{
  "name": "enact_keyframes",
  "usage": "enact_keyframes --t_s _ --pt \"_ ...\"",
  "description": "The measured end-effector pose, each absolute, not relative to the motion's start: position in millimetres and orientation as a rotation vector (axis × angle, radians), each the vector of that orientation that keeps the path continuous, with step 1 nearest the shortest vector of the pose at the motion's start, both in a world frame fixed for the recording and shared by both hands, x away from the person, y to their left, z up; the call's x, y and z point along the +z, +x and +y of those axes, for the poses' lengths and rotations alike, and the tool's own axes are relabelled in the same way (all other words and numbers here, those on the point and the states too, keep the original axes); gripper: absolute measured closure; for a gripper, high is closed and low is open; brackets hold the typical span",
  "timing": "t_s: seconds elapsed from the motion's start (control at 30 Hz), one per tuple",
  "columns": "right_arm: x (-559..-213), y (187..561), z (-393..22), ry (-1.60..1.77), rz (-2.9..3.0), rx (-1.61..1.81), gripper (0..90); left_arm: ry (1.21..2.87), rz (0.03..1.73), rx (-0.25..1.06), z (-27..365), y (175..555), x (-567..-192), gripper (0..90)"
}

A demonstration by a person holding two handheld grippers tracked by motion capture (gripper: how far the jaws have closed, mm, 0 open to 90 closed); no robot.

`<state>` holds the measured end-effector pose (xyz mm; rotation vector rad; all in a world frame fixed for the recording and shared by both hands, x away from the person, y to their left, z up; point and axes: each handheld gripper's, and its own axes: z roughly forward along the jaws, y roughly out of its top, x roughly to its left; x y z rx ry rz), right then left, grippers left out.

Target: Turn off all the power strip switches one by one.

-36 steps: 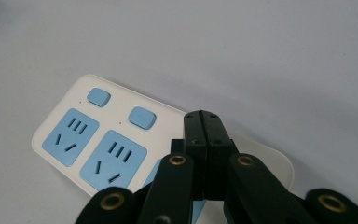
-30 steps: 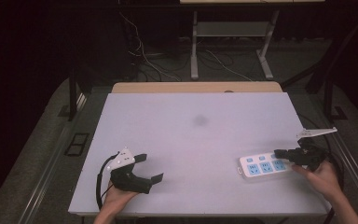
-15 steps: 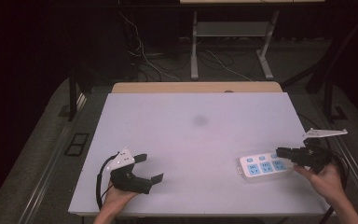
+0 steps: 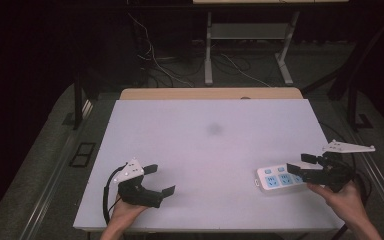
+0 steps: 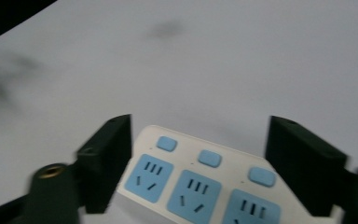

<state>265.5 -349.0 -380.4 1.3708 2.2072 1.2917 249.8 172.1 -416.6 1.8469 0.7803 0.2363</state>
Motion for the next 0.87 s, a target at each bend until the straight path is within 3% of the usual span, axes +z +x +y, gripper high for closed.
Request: enact_keyframes --t_s 0.1,0.13,0.87 --pt "-378.6 258.1 -342.6 1.326 2.194 1.329 8.6 1.847 0.779 0.236 172.0 250.2 -416.5 1.5" --pt "-378.0 256.1 -340.4 1.320 2.193 1.340 0.0 1.848 0.779 0.236 171.9 250.2 -416.6 1.5" --pt "-416.6 228.1 -305.0 1.183 2.301 1.429 0.4 1.854 0.779 0.233 171.6 251.1 -417.2 1.5"
